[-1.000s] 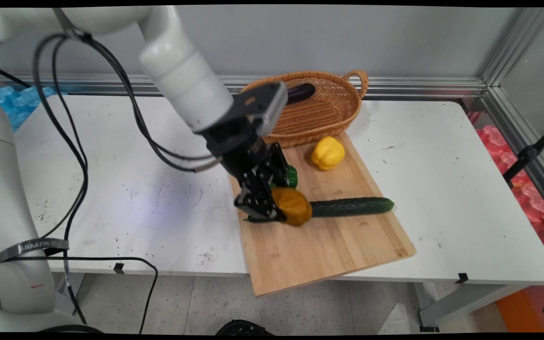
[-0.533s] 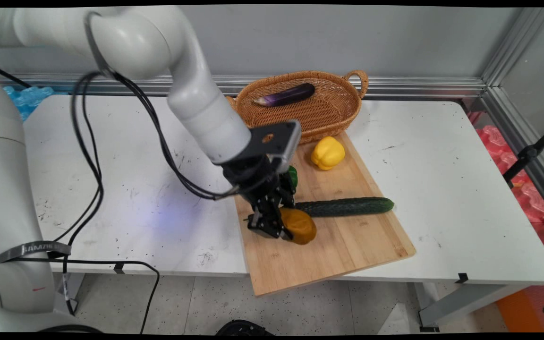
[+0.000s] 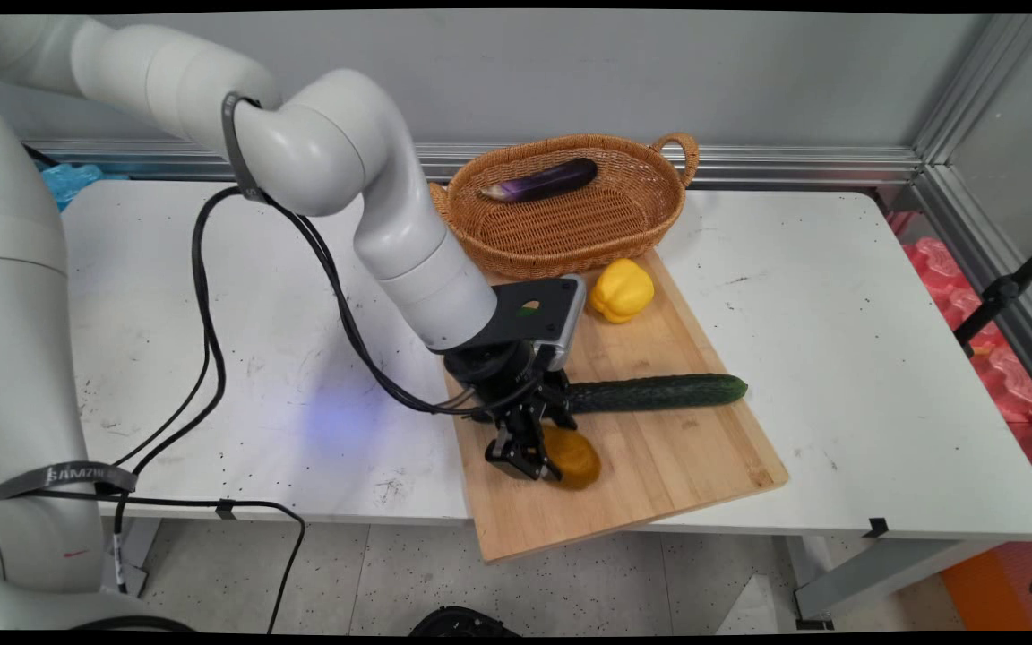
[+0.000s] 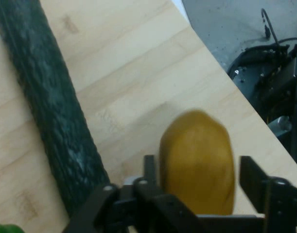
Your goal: Place the picked object on the cutting board
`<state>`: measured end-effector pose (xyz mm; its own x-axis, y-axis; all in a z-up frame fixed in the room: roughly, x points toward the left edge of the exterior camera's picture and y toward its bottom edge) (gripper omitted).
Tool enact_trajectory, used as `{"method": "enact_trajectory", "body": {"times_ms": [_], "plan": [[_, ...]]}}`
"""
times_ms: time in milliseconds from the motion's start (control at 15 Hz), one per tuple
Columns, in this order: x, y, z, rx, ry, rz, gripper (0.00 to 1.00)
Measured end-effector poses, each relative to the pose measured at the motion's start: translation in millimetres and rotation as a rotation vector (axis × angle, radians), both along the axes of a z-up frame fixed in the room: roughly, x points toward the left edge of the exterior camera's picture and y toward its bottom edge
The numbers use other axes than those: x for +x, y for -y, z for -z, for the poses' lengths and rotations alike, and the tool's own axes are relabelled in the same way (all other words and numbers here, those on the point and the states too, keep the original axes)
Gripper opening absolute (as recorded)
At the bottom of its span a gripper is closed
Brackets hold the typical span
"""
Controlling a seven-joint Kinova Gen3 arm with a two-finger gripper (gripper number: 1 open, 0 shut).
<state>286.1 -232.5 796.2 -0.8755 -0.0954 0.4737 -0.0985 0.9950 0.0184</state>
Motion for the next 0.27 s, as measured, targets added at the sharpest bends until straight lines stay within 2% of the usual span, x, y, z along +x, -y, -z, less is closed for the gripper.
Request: {"method": "enact_trajectory", "body": {"times_ms": [267], "plan": [[1.7, -4.1, 0.9, -0.008, -0.009, 0.003, 1.0]]}}
